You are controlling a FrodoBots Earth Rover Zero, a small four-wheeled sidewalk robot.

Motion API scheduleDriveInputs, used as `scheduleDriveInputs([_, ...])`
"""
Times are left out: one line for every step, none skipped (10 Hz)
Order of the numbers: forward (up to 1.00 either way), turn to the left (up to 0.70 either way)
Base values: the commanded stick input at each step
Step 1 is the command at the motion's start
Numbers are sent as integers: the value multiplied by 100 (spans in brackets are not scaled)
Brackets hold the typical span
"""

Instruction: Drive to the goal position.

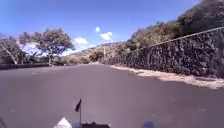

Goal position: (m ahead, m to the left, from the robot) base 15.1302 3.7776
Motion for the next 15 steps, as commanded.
scheduleDriveInputs([50,0])
scheduleDriveInputs([50,0])
scheduleDriveInputs([50,0])
scheduleDriveInputs([50,0])
scheduleDriveInputs([50,-35])
scheduleDriveInputs([50,-42])
scheduleDriveInputs([50,-50])
scheduleDriveInputs([50,-33])
scheduleDriveInputs([50,-14])
scheduleDriveInputs([50,0])
scheduleDriveInputs([50,0])
scheduleDriveInputs([50,0])
scheduleDriveInputs([50,0])
scheduleDriveInputs([50,0])
scheduleDriveInputs([50,0])
